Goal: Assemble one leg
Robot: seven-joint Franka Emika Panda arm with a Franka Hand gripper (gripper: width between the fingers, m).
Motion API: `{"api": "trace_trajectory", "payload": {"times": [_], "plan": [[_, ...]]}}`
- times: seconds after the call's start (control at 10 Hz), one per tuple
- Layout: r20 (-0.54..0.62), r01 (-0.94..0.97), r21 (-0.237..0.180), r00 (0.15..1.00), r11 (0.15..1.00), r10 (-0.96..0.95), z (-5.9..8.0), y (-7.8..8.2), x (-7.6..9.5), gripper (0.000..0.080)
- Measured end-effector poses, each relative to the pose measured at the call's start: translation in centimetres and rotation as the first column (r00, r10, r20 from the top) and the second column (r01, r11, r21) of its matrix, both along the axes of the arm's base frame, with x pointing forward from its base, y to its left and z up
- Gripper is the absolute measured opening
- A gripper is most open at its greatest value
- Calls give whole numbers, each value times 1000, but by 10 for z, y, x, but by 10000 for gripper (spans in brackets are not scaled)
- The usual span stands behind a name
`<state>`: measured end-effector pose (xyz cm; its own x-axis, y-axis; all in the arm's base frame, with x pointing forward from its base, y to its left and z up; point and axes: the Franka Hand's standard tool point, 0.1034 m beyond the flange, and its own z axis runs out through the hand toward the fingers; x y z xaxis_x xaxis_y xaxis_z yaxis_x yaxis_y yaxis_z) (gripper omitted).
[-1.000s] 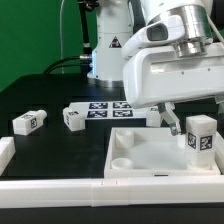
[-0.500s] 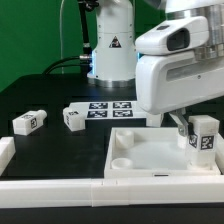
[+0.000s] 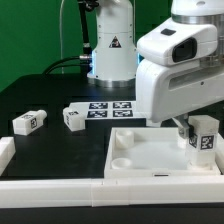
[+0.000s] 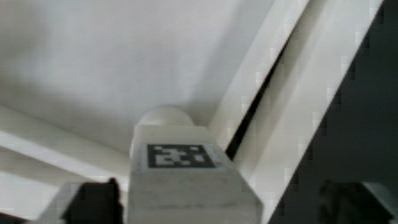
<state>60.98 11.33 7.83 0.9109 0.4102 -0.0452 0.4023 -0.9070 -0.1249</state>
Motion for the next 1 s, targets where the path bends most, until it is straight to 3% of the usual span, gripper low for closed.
{"api": "trace_trajectory", "payload": {"times": [0.1,0.2,0.3,0.7,0.8,1.0], "plan": [[0,0,0,1000,1000,0,0,0,0,388],[0,0,0,1000,1000,0,0,0,0,388],[-1,0,0,1000,1000,0,-1,0,0,308],[-6,46,-4,999,999,-46,-1,0,0,293],[-8,145,-5,989,989,-145,-1,0,0,293],[3,456,-3,890,890,-456,-3,1,-3,294]]}}
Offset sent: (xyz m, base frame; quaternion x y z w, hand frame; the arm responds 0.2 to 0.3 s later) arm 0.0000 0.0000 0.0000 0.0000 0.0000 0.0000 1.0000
